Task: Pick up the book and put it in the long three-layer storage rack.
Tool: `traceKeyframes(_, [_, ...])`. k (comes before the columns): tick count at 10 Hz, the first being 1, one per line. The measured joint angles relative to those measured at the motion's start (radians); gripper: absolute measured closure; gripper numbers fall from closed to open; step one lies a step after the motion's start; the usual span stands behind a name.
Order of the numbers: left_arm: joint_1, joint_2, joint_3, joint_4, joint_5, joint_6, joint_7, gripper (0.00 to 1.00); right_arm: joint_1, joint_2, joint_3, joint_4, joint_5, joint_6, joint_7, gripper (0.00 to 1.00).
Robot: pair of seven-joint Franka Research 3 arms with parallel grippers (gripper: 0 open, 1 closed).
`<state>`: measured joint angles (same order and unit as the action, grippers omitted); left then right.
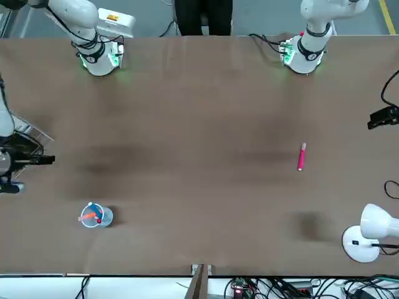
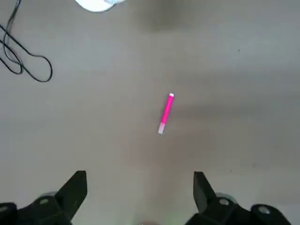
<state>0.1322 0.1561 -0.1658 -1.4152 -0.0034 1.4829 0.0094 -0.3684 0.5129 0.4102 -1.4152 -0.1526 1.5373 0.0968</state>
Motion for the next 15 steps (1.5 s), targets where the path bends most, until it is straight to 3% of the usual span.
traceKeyframes(2, [0.003,0.000,0.003,0.000,0.004,0.001,0.024,0.00,0.040,-0.033,-0.013,0.007,-0.009,0.001,-0.072,0.00])
traceKeyframes(8, [0.004,0.000,0.004,0.000,0.004,0.002,0.035,0.00,0.103,-0.110,-0.143,0.007,-0.003,0.039,-0.254,0.00])
traceKeyframes(11, [0.002,0.000,0.003,0.000,0.004,0.003,0.029,0.00,0.152,-0.139,-0.192,0.004,0.017,0.073,-0.225,0.00])
traceKeyframes(15, [-0.001,0.000,0.000,0.001,0.004,0.007,0.000,0.00,0.267,-0.210,-0.243,0.001,0.024,0.088,-0.057,0.00])
